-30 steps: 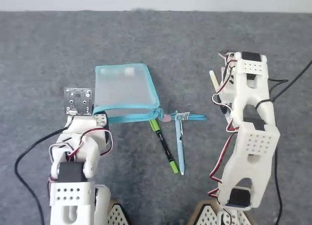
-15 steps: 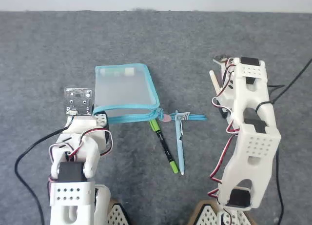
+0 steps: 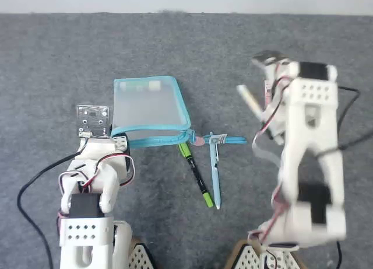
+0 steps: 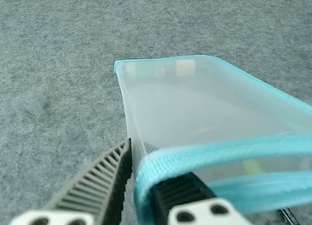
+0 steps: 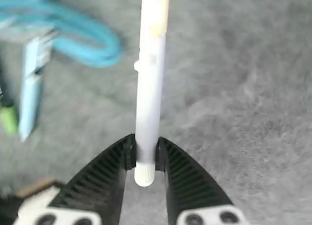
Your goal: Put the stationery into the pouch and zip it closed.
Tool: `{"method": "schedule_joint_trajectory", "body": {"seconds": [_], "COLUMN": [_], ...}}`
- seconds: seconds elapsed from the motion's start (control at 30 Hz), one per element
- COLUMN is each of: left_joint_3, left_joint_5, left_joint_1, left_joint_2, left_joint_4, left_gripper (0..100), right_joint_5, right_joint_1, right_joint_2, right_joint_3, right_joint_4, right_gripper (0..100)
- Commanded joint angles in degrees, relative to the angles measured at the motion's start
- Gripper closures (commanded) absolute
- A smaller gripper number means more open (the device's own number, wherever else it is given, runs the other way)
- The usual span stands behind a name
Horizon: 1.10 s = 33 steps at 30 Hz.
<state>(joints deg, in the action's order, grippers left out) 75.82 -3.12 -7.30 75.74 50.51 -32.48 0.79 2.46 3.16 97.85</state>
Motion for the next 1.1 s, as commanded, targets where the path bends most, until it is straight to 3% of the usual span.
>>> {"method": "schedule_joint_trajectory", "body": {"seconds": [0.0, 0.2, 0.37, 0.47, 0.6, 0.7, 0.9, 1.07], "left_joint_3": [-1.6, -1.4, -1.4, -1.4, -1.4, -1.4, -1.4, -1.4], "left_joint_5": [-2.4, -2.5, -2.5, -2.5, -2.5, -2.5, -2.5, -2.5], "left_joint_1": [-5.1, -7.6, -7.6, -7.6, -7.6, -7.6, -7.6, -7.6], "left_joint_2": [-0.3, -0.4, -0.4, -0.4, -0.4, -0.4, -0.4, -0.4], "left_joint_4": [-3.8, -4.5, -4.5, -4.5, -4.5, -4.5, -4.4, -4.4], "left_gripper": [99, 99, 99, 99, 99, 99, 99, 99], "right_joint_5": [-6.6, -7.4, -4.8, -4.7, -4.1, -0.5, 1.1, 7.6], "right_joint_1": [-10.4, -23.6, -25.2, -28.4, -38.0, -42.8, -43.8, -42.9], "right_joint_2": [-25.8, -46.5, -52.1, -51.8, -51.8, -50.6, -40.2, -32.3], "right_joint_3": [-13.2, -23.6, -23.5, -23.7, -23.8, -23.7, -23.4, -17.7], "right_joint_4": [1.9, 4.3, 4.9, 4.9, 4.9, 3.9, 0.1, -1.2], "right_gripper": [99.2, 99.2, 99.3, 99.3, 99.3, 99.3, 99.3, 99.3]}}
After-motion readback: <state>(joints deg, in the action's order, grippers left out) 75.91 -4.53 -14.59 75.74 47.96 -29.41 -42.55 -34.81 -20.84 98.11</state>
